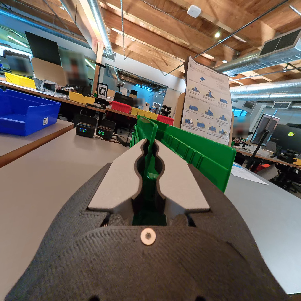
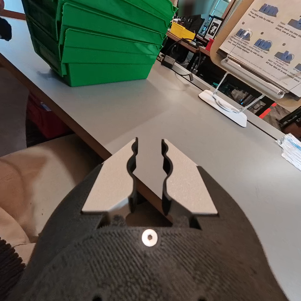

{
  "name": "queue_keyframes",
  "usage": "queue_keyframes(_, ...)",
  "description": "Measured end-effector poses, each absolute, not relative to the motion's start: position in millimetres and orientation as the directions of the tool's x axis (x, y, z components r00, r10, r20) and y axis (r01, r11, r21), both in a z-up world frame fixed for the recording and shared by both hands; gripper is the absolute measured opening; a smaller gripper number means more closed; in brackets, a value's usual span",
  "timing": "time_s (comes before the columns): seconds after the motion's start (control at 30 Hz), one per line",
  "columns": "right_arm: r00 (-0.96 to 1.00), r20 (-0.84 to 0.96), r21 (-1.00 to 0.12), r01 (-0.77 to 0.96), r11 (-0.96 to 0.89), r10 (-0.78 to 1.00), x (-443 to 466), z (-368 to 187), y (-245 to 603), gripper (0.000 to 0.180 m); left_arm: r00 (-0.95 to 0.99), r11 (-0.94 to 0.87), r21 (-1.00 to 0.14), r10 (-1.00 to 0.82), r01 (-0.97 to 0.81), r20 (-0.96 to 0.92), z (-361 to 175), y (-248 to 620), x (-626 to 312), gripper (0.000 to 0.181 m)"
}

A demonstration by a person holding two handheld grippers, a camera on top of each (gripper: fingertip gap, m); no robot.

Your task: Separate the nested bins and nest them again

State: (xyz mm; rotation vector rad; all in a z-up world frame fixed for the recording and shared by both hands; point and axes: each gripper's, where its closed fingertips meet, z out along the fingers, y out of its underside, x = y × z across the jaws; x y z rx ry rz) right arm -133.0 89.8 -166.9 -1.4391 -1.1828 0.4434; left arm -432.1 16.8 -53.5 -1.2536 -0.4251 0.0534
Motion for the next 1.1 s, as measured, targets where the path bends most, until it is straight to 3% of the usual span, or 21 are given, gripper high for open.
queue_keyframes(0.27, 0.411, 0.351, -0.897, 0.405, 0.176, 0.841, -134, -167, 88, 0.027, 0.932, 0.326, -0.942, 0.307, 0.086, 0.192, -44, 15, -428, 0.003)
queue_keyframes(1.1, 0.398, 0.348, -0.891, 0.421, 0.169, 0.849, -134, -172, 86, 0.028, 0.918, 0.378, -0.901, 0.237, 0.213, 0.316, -34, 12, -431, 0.0)
